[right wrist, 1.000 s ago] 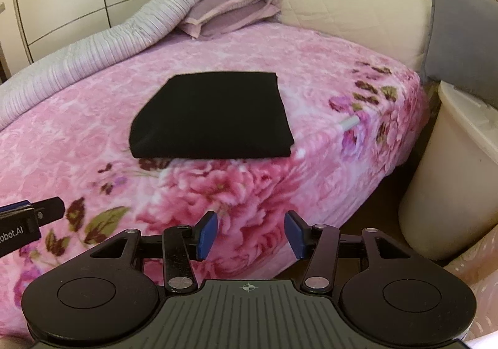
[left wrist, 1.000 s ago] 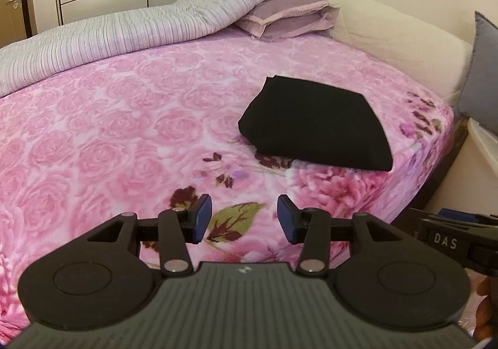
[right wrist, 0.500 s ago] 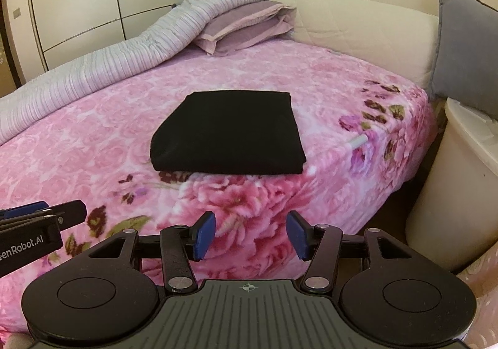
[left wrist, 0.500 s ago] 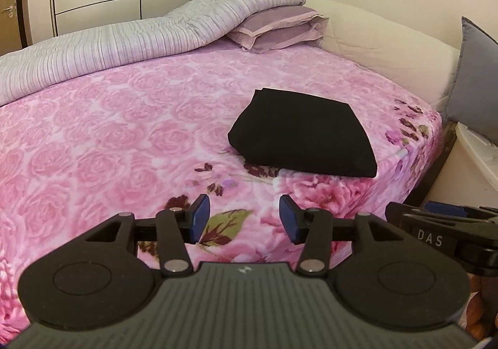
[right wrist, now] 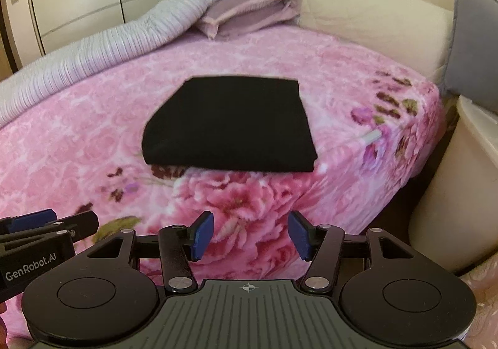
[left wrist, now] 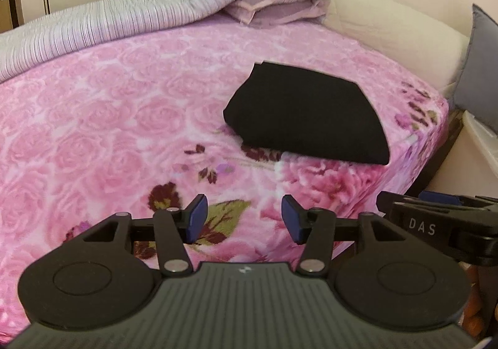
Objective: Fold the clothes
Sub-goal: 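Lift both open grippers away from the folded sweatpants bundle, then grasp opposite sides of the folded black sweatpants with both grippers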
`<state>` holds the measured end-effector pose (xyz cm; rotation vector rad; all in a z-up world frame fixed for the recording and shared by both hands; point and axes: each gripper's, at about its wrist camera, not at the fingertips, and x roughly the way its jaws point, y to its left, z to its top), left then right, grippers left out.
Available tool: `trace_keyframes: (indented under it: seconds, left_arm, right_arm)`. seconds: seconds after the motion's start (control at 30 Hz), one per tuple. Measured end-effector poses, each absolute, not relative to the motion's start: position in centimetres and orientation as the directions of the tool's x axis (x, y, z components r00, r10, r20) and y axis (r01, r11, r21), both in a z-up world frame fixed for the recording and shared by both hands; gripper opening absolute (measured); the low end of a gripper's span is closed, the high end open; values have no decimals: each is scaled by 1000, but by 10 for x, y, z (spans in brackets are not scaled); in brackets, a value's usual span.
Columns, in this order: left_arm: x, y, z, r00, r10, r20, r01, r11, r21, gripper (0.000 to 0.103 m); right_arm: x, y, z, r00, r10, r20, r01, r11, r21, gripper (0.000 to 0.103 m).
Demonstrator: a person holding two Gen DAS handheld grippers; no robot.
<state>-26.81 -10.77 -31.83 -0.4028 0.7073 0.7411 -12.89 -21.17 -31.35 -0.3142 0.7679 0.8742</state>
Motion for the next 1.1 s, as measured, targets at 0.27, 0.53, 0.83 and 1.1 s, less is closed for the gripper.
trace_keyframes:
  seconds: [0.27, 0.53, 0.83, 1.1]
  left_arm:
    - [-242, -78, -346, 492, 437, -753, -737, 669, -94, 48]
    - [-213, -55, -360, 484, 414, -771, -727, 681, -91, 48]
    - [-188, -35, -363, 513, 381, -769, -693, 712, -110, 48]
    - [-188, 24, -350, 630, 300, -716, -637, 727, -256, 48]
  right_arm:
    - [-105, -187, -351, 376, 504, -777, -776, 630, 33, 57]
    - [-73, -174, -371, 376, 456, -807, -751, 660, 22, 57]
    - [-46, -167, -375, 388, 448, -805, -749, 663, 8, 57]
    - [38, -202, -360, 328, 580, -746, -715, 669, 206, 57]
